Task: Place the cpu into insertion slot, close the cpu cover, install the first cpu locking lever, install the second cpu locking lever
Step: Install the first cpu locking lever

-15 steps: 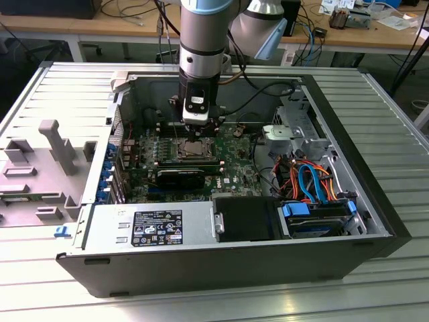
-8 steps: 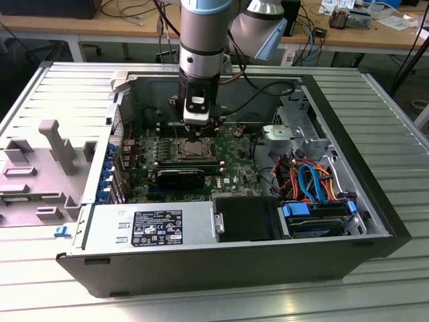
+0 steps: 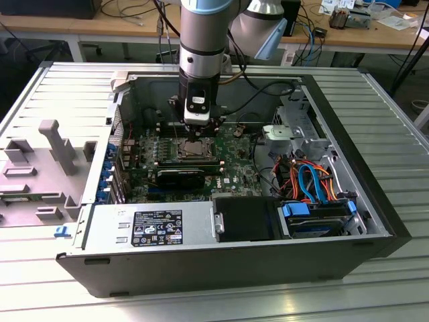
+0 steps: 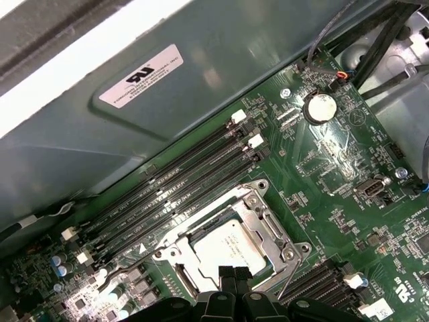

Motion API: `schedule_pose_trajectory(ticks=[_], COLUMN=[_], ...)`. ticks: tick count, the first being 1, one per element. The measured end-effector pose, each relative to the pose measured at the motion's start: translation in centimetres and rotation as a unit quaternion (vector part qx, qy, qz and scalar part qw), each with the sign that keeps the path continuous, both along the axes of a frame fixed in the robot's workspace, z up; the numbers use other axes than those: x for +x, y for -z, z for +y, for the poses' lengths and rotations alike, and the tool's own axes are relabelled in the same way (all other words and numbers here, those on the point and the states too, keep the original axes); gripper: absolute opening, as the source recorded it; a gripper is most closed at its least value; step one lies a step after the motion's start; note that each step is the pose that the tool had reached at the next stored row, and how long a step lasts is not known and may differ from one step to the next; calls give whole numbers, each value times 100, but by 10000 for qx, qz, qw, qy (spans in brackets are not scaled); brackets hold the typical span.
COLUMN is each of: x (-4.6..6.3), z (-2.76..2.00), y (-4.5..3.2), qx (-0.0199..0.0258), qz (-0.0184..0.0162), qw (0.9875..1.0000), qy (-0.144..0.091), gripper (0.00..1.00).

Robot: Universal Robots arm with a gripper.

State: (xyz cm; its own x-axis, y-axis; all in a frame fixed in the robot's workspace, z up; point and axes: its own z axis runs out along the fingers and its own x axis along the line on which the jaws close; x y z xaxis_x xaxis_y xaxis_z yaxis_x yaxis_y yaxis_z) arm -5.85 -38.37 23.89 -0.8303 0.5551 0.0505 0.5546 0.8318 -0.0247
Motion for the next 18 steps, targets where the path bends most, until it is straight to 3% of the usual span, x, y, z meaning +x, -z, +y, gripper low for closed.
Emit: schedule_pose_trajectory(ticks=[18], x=[0], z=[0], y=[0], qx=[0], qz=[0], qw=[9999], qy=[-150], gripper=[11])
